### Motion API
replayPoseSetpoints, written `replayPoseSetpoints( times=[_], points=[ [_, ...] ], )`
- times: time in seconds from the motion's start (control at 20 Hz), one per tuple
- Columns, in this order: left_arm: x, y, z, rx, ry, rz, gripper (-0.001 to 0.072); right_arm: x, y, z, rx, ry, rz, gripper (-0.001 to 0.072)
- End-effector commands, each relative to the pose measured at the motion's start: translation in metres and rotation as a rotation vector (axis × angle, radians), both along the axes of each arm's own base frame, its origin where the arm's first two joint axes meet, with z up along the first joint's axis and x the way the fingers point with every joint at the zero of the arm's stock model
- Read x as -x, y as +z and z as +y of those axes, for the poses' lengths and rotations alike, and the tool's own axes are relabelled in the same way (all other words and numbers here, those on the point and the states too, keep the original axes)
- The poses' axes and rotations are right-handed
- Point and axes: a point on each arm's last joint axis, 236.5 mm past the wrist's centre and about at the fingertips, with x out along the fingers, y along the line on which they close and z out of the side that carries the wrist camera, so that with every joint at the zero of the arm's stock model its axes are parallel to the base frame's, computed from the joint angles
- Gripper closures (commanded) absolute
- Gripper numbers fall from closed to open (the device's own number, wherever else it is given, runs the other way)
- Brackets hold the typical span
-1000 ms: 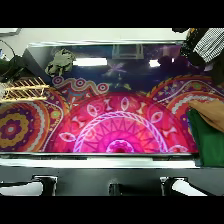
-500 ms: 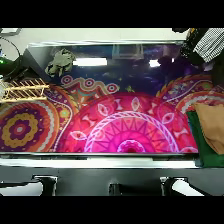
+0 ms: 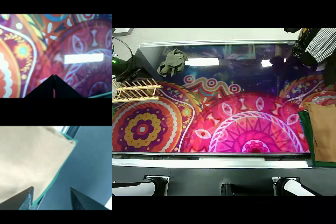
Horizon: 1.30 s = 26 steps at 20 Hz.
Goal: Fold the clothes and pants, and hang the long-sleeved shirts on hangers.
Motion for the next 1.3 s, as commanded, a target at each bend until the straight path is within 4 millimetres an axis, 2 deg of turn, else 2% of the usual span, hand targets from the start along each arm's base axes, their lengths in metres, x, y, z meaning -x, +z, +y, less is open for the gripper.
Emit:
replayPoseSetpoints(
  times=[0.0, 0.05, 0.15, 0.2, 0.25, 0.3, 0.4, 0.45, 0.5, 0.65, 0.75, 1.25],
  points=[
    [0.0, -0.001, 0.002, -0.012, 0.006, 0.001, 0.0688, -0.067, 0.025, 0.005, -0.005, 0.07, -0.3, 0.0284],
    [0.0, -0.003, 0.005, -0.03, 0.011, 0.003, 0.0688, -0.104, 0.037, 0.02, -0.044, 0.148, -0.441, 0.0382],
    [-0.001, -0.01, 0.013, -0.096, 0.024, 0.012, 0.0688, -0.179, 0.066, 0.075, -0.136, 0.357, -0.686, 0.0457],
    [-0.001, -0.013, 0.016, -0.134, 0.019, 0.011, 0.0689, -0.207, 0.077, 0.117, -0.206, 0.485, -0.762, 0.0482],
    [0.0, -0.014, 0.016, -0.166, 0.007, 0.008, 0.0689, -0.225, 0.082, 0.161, -0.276, 0.61, -0.79, 0.0541],
    [0.002, -0.017, 0.014, -0.196, -0.02, 0.005, 0.0689, -0.234, 0.083, 0.209, -0.341, 0.751, -0.783, 0.0589],
    [0.014, -0.03, 0.013, -0.25, -0.039, 0.036, 0.0689, -0.231, 0.077, 0.286, -0.425, 0.98, -0.704, 0.0635],
    [0.021, -0.037, 0.012, -0.268, -0.043, 0.053, 0.0689, -0.224, 0.072, 0.313, -0.436, 1.077, -0.648, 0.068],
    [0.029, -0.044, 0.01, -0.279, -0.06, 0.057, 0.0689, -0.218, 0.068, 0.333, -0.433, 1.151, -0.599, 0.068],
    [0.041, -0.051, 0.007, -0.293, -0.096, 0.021, 0.0688, -0.204, 0.062, 0.37, -0.427, 1.286, -0.515, 0.068],
    [0.045, -0.052, 0.008, -0.297, -0.097, 0.03, 0.0687, -0.199, 0.061, 0.38, -0.438, 1.317, -0.498, 0.068],
    [0.046, -0.059, 0.009, -0.299, -0.102, 0.056, 0.0686, -0.195, 0.059, 0.378, -0.438, 1.331, -0.475, 0.0681]
  ],
)
